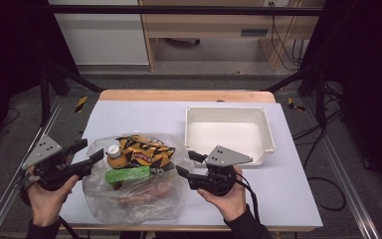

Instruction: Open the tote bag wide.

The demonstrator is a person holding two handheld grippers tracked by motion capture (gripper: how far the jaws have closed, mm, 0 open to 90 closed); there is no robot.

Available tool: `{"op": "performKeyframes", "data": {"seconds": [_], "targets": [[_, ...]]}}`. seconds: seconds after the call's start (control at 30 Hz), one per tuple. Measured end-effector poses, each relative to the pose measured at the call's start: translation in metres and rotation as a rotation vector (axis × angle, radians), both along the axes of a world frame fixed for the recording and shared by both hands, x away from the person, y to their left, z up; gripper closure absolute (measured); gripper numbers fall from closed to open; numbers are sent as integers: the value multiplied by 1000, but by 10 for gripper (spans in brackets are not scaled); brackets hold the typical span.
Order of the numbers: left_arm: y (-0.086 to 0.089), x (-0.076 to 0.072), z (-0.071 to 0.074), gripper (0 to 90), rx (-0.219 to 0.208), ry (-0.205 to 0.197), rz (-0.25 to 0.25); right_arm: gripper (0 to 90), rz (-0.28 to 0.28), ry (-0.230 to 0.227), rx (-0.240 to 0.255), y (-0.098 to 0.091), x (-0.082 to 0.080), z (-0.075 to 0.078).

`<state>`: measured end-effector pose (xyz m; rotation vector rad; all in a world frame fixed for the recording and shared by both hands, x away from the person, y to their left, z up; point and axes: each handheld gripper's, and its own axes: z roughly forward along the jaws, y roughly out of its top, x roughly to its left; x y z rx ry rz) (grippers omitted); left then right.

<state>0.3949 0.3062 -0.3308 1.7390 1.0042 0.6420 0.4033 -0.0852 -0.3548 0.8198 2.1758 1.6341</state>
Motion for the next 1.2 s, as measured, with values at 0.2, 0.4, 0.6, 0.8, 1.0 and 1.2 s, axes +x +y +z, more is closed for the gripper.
{"op": "performKeyframes", "data": {"seconds": [0.2,0.4,0.6,0.8,1.0,1.2], "targets": [[8,-14,-34,519,41,91,29,737,26,63,-52,-3,-3,-23],[15,-22,-70,804,57,194,32,900,59,102,-104,-5,-9,-37],[18,-17,-103,898,98,263,58,900,50,189,-146,-12,-12,-70],[19,-20,-115,900,94,293,63,900,71,251,-158,-13,-16,-89],[18,-11,-125,897,136,268,103,900,-20,250,-190,-15,-6,-103],[22,10,-134,898,157,319,142,900,-104,291,-251,-6,11,-126]]}}
